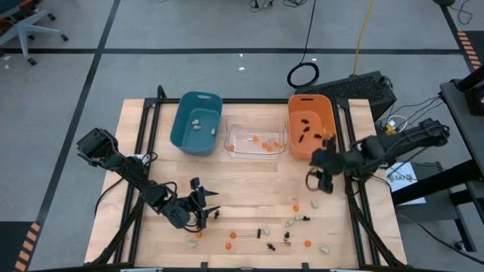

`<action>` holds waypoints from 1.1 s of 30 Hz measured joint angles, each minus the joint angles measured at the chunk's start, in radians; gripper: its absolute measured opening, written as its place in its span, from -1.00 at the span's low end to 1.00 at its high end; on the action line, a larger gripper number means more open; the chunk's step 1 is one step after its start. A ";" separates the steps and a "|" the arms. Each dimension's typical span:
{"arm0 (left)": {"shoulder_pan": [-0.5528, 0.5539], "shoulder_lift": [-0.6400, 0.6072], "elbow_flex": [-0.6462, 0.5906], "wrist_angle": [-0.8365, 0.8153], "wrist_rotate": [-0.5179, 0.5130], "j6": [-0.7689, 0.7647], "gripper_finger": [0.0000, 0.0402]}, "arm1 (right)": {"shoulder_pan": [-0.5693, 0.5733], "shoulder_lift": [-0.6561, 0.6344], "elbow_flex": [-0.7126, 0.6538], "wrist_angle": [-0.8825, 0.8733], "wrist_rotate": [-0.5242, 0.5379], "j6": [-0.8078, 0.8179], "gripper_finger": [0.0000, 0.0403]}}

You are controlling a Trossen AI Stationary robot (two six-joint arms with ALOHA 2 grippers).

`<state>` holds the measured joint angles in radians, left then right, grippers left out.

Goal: Sort Halloween decoration
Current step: Put the white skull toy into the blue bin

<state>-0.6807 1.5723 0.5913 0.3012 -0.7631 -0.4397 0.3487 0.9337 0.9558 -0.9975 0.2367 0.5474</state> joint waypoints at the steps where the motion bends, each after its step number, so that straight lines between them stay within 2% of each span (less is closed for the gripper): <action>1: 0.000 0.000 0.000 0.000 0.000 0.000 0.13 | 0.033 0.026 0.000 -0.008 0.003 0.034 -0.25; 7: 0.000 0.000 0.000 -0.006 0.000 0.001 0.13 | 0.218 0.186 0.000 -0.013 0.050 0.224 -0.25; 15: 0.000 0.000 0.000 -0.006 0.000 0.005 0.13 | 0.396 0.355 0.000 -0.039 0.046 0.577 -0.24; 22: 0.000 0.000 0.000 -0.006 0.000 0.008 0.13 | 0.520 0.487 0.000 -0.051 0.032 0.710 -0.08; 28: 0.000 0.000 0.000 -0.005 0.004 0.008 0.13 | 0.593 0.597 0.000 -0.047 0.104 0.802 0.09; 33: -0.001 0.000 0.000 -0.005 0.005 0.009 0.13 | 0.628 0.655 0.000 -0.019 0.180 0.845 0.15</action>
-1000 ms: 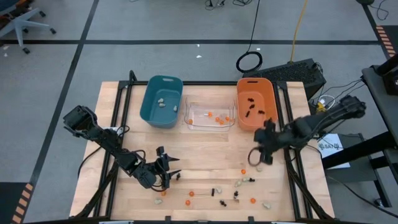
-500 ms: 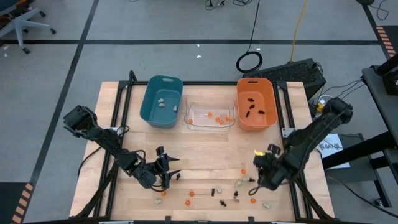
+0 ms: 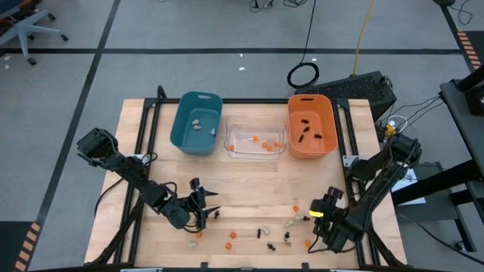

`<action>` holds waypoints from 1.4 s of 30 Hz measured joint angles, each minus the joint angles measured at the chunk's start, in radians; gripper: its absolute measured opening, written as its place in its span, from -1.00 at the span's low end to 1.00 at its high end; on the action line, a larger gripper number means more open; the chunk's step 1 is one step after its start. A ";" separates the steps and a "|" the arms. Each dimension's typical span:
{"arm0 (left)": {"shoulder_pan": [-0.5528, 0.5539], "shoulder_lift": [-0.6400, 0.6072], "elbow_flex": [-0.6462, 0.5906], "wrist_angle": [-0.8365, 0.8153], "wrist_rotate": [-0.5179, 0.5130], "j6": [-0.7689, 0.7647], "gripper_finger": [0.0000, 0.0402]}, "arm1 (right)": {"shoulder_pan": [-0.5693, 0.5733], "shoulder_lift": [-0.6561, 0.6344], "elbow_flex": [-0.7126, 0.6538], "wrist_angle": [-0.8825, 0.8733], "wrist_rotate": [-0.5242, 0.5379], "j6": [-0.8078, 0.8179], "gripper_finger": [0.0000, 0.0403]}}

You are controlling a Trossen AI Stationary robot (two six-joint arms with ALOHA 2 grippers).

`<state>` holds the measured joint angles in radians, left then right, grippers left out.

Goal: Sort Halloween decoration
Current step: Put the white skull toy into the blue bin

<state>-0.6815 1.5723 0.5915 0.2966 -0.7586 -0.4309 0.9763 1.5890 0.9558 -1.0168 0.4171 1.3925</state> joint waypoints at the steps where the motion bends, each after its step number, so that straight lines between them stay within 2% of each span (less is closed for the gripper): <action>1: 0.000 0.000 0.000 0.000 0.000 0.000 0.13 | 0.003 0.011 0.000 0.002 0.006 0.007 0.15; 8: 0.000 0.000 0.000 0.000 0.003 0.001 0.13 | 0.009 0.063 -0.040 0.035 0.030 0.088 0.15; 17: -0.017 0.000 0.000 0.000 0.003 0.019 0.13 | 0.009 0.061 -0.128 0.149 0.034 0.166 0.11; 23: -0.021 0.000 0.000 0.000 0.003 0.028 0.13 | 0.009 0.059 -0.151 0.199 0.038 0.190 -0.10; 35: -0.021 0.000 0.000 -0.001 0.003 0.027 0.13 | 0.009 0.061 -0.152 0.204 0.033 0.215 -0.73; 38: -0.021 0.000 0.000 -0.001 0.003 0.027 0.13 | 0.008 0.061 -0.153 0.202 0.036 0.215 -0.78; 42: -0.021 0.000 0.000 -0.001 0.003 0.027 0.13 | 0.008 0.062 -0.155 0.201 0.059 0.212 -0.73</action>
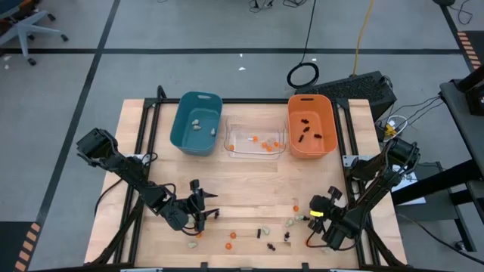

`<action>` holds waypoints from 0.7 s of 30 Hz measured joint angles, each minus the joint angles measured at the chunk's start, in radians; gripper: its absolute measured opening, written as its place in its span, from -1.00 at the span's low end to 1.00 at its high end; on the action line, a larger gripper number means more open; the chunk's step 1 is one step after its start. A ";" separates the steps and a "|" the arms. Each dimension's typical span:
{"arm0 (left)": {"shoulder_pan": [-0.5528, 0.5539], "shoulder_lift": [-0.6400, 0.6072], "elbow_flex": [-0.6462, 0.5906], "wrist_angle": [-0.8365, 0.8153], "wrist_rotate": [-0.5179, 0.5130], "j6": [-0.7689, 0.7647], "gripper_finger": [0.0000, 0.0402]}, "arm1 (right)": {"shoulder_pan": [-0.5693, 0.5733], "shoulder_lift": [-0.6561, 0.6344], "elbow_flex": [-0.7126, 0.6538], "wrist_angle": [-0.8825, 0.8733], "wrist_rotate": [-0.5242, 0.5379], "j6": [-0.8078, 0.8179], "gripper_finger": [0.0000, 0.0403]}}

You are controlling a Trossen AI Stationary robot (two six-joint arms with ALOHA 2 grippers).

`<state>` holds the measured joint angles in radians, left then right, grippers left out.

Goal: Sort Halloween decoration
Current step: Put the white skull toy into the blue bin

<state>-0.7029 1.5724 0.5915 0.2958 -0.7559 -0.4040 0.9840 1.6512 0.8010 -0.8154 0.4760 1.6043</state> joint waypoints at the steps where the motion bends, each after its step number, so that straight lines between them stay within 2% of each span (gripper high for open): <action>1: 0.000 0.000 0.000 0.000 0.000 -0.001 0.13 | 0.000 0.000 0.000 0.000 0.004 0.000 -0.72; 9: 0.000 0.000 0.000 0.000 0.000 -0.001 0.13 | -0.001 -0.001 0.016 0.019 0.089 -0.016 -0.71; 16: 0.002 0.000 0.000 0.015 -0.013 0.023 0.13 | -0.001 -0.001 0.060 0.028 0.269 -0.023 -0.71; 21: 0.002 0.000 0.000 0.090 -0.052 0.165 0.13 | -0.007 -0.002 0.069 0.078 0.405 -0.033 -0.71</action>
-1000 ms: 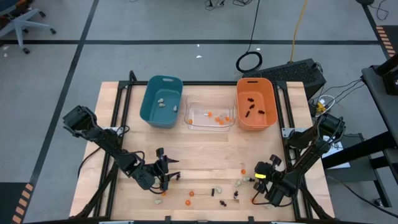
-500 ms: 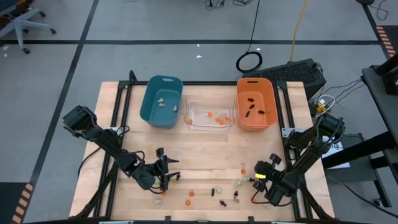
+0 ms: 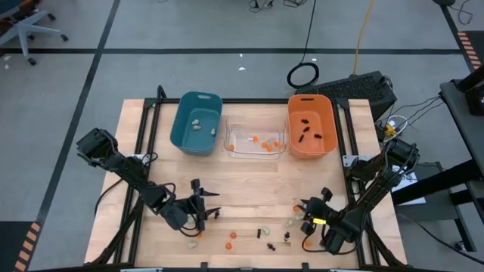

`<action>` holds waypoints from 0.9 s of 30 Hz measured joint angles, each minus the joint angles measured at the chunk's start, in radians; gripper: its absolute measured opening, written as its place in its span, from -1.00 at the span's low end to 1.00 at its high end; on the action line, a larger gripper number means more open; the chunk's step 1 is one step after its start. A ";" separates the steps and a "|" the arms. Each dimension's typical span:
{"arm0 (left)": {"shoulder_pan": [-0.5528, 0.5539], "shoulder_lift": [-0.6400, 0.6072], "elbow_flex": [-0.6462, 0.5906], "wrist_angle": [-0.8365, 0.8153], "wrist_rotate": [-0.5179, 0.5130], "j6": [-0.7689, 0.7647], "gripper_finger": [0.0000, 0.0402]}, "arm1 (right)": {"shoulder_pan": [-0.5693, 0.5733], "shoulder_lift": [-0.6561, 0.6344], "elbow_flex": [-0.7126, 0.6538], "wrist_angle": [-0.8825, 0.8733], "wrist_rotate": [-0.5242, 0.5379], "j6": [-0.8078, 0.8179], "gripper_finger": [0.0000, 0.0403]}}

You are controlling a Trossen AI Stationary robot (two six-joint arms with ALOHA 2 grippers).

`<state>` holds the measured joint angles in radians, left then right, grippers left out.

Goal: Sort Halloween decoration
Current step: Put the white skull toy into the blue bin

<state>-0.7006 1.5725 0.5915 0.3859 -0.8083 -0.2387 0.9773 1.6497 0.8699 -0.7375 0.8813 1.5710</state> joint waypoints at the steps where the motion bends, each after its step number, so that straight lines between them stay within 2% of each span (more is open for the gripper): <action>1: 0.000 0.000 0.000 0.025 -0.004 0.047 0.13 | -0.003 0.000 0.000 0.021 0.013 -0.014 -0.71; 8: 0.000 0.000 0.000 0.243 -0.008 0.445 0.13 | -0.063 0.000 0.000 0.276 0.012 -0.248 -0.71; 12: 0.000 0.000 0.000 0.290 -0.008 0.580 0.13 | -0.107 -0.001 0.000 0.457 0.011 -0.456 -0.71; 20: 0.001 0.000 0.000 0.288 -0.008 0.594 0.13 | -0.234 -0.022 0.000 0.812 0.005 -0.937 -0.71; 24: 0.001 0.000 0.000 0.287 -0.008 0.595 0.13 | -0.304 -0.026 0.001 1.021 -0.088 -1.201 -0.71; 27: 0.001 0.000 0.000 0.286 -0.008 0.593 0.13 | -0.356 -0.026 0.001 1.134 -0.159 -1.332 -0.71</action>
<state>-0.6998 1.5723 0.5919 0.6716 -0.8163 0.3540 0.6213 1.6241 0.8707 0.3965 0.7224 0.2387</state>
